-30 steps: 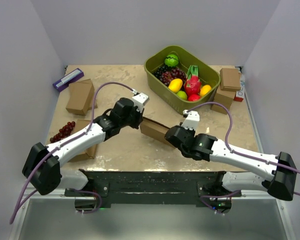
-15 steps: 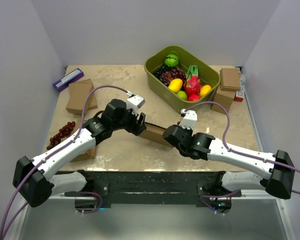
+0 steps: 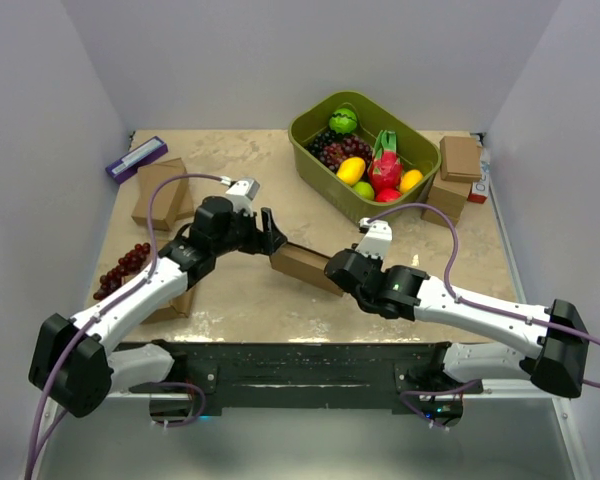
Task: Fold the paper box
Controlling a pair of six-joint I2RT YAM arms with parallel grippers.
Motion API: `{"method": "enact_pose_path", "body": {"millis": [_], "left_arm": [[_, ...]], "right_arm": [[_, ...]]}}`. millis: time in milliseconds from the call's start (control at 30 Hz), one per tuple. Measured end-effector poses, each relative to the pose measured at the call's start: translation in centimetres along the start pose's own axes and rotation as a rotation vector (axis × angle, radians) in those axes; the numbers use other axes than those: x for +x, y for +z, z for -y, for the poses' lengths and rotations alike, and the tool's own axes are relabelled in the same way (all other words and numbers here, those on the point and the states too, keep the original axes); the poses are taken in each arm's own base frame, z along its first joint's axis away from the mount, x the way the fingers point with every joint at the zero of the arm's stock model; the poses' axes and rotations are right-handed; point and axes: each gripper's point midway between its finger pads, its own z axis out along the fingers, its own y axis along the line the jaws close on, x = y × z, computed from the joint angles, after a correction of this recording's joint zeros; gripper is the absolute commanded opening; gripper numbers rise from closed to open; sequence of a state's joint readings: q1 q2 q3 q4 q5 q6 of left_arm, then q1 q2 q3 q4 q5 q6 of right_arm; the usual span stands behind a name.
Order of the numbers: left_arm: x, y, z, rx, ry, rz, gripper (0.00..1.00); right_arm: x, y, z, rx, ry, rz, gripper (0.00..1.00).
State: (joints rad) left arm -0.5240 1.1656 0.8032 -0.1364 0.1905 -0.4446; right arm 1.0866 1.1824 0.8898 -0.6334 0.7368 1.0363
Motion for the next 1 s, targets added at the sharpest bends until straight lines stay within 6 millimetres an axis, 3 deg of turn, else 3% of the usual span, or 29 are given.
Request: {"method": "enact_pose_path", "body": {"millis": [333,567,867,1000], "left_arm": [[0.0,1.5,-0.4,0.003,-0.089,0.055,0.76],[0.3,2.5,-0.7,-0.002,-0.110,0.060,0.68],[1.1,2.5,-1.1,-0.002,-0.112,0.067,0.68],[1.9,2.4,-1.4,0.005,-0.114,0.072,0.62]], "right_arm": [[0.0,0.0,-0.1,-0.001,0.001,0.001,0.00],[0.0,0.0,-0.1,-0.003,0.003,0.002,0.00],[0.0,0.1,-0.1,-0.003,0.003,0.002,0.00],[0.0,0.1,-0.1,-0.001,0.001,0.002,0.00]]}}
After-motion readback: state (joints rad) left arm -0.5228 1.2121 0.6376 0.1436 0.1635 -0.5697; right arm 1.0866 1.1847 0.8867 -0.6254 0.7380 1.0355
